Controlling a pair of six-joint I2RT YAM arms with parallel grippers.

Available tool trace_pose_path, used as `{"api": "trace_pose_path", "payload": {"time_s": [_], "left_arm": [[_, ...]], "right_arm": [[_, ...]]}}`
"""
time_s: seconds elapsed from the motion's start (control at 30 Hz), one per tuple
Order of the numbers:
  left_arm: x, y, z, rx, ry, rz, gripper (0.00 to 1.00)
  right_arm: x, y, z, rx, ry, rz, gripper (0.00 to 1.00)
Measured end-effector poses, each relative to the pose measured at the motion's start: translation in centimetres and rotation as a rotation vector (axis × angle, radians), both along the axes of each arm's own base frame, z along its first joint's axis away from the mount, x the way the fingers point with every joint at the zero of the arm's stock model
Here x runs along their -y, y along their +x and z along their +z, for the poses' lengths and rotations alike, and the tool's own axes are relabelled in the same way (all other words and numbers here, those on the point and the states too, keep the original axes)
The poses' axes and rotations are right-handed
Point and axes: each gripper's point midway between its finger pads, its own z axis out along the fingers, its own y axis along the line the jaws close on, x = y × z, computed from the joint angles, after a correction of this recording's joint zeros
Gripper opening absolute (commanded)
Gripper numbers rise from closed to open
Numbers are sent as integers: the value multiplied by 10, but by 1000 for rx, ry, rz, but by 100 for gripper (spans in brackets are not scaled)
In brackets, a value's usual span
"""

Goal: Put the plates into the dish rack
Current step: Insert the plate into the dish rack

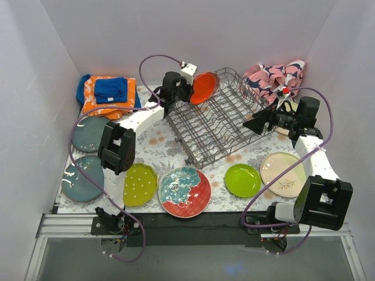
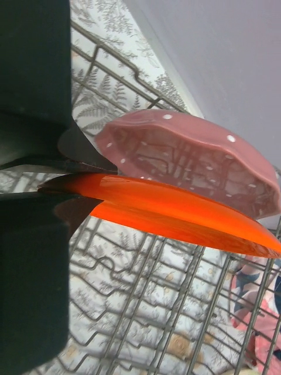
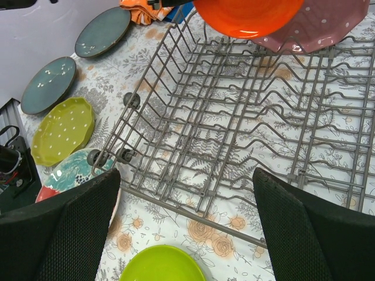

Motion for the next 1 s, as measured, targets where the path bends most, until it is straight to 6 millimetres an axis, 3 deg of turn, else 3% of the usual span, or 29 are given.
{"api": "trace_pose_path", "payload": {"time_s": [0.2,0.53,1.0], "left_arm": [[5,28,-13,51,40,20,0],[8,49,-32,88,68,51,0],[17,56,-64,74,107,41,0]], "right_arm": [[0,0,1,4,1,5,98],[-2,-2,2,5,8,20,98],[-2,-3,2,5,10,24,98]]}}
